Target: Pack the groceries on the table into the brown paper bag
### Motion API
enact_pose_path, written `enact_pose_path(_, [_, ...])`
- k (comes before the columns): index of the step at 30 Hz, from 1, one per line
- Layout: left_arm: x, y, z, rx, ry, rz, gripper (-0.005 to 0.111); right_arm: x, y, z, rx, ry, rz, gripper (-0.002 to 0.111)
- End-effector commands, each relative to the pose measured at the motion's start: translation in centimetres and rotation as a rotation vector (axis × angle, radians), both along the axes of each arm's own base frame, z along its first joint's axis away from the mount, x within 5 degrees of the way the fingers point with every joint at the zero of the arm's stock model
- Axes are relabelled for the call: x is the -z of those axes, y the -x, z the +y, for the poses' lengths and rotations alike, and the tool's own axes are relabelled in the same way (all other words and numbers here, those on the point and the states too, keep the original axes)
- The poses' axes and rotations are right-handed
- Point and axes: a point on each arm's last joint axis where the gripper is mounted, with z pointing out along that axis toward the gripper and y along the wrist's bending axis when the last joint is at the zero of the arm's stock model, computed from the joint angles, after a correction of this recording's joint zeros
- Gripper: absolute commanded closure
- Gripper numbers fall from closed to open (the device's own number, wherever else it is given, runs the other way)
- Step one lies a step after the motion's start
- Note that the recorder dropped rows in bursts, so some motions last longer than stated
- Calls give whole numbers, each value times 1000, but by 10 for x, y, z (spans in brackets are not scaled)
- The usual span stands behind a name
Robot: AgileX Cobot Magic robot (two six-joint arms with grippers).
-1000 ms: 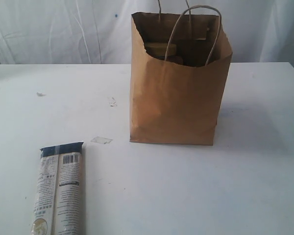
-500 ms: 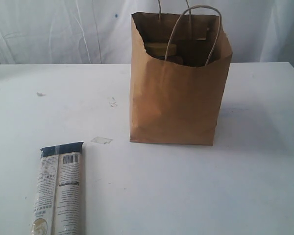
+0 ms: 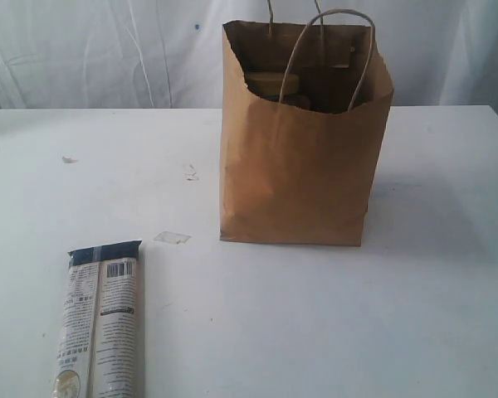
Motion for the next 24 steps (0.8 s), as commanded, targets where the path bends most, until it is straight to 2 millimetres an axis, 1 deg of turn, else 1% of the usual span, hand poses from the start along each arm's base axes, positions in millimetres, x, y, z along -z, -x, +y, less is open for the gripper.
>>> enact_pose_path(1, [1,0,0,-1,-5,0,107,1,0,-1,7,-7,5,108])
enact_pose_path(9, [1,0,0,-1,-5,0,107,1,0,-1,7,-15,5,108])
enact_pose_path(11, [1,0,0,-1,-5,0,107,2,2,-1,8,-15,-16,108])
enact_pose_path(16, [1,0,0,-1,-5,0,107,14,13,-1,15,-15,-59,108])
enact_pose_path(19, [1,0,0,-1,-5,0,107,31,21,-1,15,-15,-83,108])
enact_pose_path(20, [1,0,0,-1,-5,0,107,30,23,-1,15,-15,-111,108])
enact_pose_path(21, [1,0,0,-1,-5,0,107,33,25,-3,33,-15,-78,108])
enact_pose_path(24, [1,0,0,-1,-7,0,107,50,31,-9,107,-15,96,108])
